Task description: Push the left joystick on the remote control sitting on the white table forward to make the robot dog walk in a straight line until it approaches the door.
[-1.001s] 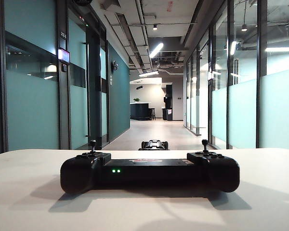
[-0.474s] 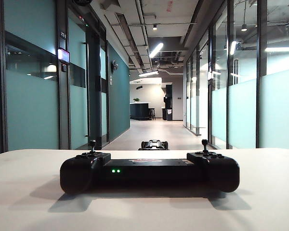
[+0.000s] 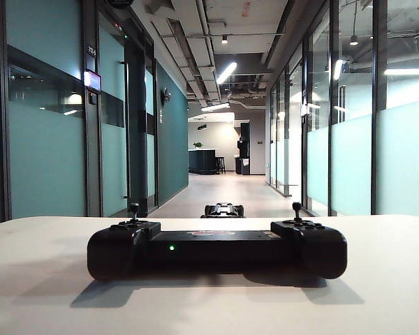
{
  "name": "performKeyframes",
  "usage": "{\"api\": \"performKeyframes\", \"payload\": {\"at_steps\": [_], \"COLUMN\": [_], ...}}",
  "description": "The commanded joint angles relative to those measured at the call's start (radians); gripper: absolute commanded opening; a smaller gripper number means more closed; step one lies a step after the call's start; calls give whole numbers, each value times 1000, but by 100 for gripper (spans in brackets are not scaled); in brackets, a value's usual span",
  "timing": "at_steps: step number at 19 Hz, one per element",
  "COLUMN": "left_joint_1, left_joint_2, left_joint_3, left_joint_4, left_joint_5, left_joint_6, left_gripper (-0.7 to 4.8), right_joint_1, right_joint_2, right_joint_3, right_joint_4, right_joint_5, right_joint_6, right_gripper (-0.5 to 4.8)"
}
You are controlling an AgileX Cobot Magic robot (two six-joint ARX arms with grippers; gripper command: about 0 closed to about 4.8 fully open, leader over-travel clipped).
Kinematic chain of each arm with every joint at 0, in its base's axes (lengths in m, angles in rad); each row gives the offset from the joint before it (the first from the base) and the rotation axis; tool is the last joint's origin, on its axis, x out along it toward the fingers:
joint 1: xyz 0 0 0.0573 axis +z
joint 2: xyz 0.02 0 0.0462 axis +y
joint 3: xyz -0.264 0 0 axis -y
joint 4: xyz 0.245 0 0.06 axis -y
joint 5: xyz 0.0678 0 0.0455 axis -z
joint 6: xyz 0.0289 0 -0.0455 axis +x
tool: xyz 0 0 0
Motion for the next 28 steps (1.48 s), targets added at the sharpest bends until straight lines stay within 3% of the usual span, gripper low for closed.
{"api": "performKeyframes", "payload": {"at_steps": [1,4,8,10,17,25,26,28], "left_joint_1": [-45,-146,-291,-339,-410,-417,-417,-417], "left_joint_2": [126,235,364,433,598,623,623,623], "left_joint_3": [119,211,324,374,446,447,450,455], "left_joint_4": [-115,-157,-251,-319,-459,-417,-418,-418], "left_joint_5": [41,42,46,97,315,369,372,374], "left_joint_6": [-26,-11,0,32,79,95,105,105], "left_gripper": [-5,-5,-5,-5,-5,-5,-5,-5], "right_joint_1": [0,17,140,243,472,561,563,563], "right_joint_2": [117,198,272,307,430,594,615,657], "right_joint_3": [109,158,197,202,205,207,208,208], "right_joint_4": [-102,-115,-190,-222,-292,-394,-399,-412], "right_joint_5": [-115,-205,-111,-66,-7,-10,-12,-56], "right_joint_6": [99,128,129,150,234,261,261,261], "right_gripper": [-3,-3,-4,-4,-4,-1,38,296]}}
